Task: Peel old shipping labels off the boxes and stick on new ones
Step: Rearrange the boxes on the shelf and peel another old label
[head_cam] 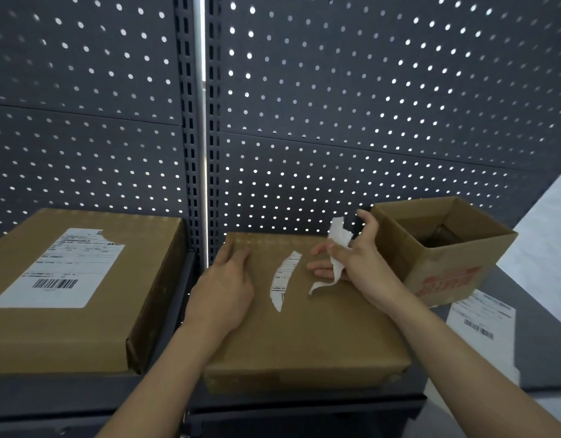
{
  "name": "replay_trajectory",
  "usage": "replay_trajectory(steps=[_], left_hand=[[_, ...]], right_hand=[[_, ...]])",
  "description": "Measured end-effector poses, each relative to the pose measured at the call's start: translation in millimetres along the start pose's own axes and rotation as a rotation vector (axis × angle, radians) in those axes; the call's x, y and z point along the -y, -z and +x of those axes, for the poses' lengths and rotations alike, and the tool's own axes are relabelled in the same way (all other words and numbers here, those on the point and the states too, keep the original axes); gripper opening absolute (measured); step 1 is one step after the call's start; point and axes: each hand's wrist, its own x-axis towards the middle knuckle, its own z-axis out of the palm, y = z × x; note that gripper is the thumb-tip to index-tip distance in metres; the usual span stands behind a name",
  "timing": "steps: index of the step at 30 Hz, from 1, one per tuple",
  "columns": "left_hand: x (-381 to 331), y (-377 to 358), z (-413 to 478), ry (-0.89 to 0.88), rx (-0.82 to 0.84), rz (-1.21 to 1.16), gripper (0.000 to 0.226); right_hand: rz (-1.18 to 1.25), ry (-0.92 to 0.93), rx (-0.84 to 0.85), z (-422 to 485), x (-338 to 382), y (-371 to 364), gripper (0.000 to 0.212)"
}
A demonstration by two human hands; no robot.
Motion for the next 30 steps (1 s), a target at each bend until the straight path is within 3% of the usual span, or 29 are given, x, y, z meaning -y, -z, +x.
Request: replay_trajectory(steps=[2, 9, 13, 17, 22, 25, 30], left_hand=[[-1, 0, 0, 0.001, -0.002, 0.0, 0.045], [-2, 1, 0, 0.017, 0.01, -0.009, 0.045], [-5, 2, -1, 0.015, 0.006, -0.013, 0.044], [-3, 2, -1, 0.022, 0.012, -0.008, 0.045], [-4, 2, -2, 0.024, 0.017, -0.008, 0.045], [-5, 3, -2, 0.023, 0.017, -0.01, 0.045], [-4, 3, -1, 0.022, 0.025, -0.014, 0.045]], right_hand=[[-0.005, -0.012, 0.045, 1, 1, 0, 0.063], [0.048, -0.096, 0.025, 7, 2, -7, 0.023], [-0.306, 0.054, -0.095, 11, -4, -10, 0.012], [-0.467, 0.144, -0.103, 14, -11, -14, 0.004], [-0.37, 0.092, -0.089, 15, -11, -11, 0.04], [-0.373, 0.128, -0.139, 14, -9, -13, 0.044], [-0.534, 0.163, -0.124, 17, 0, -7, 0.01]])
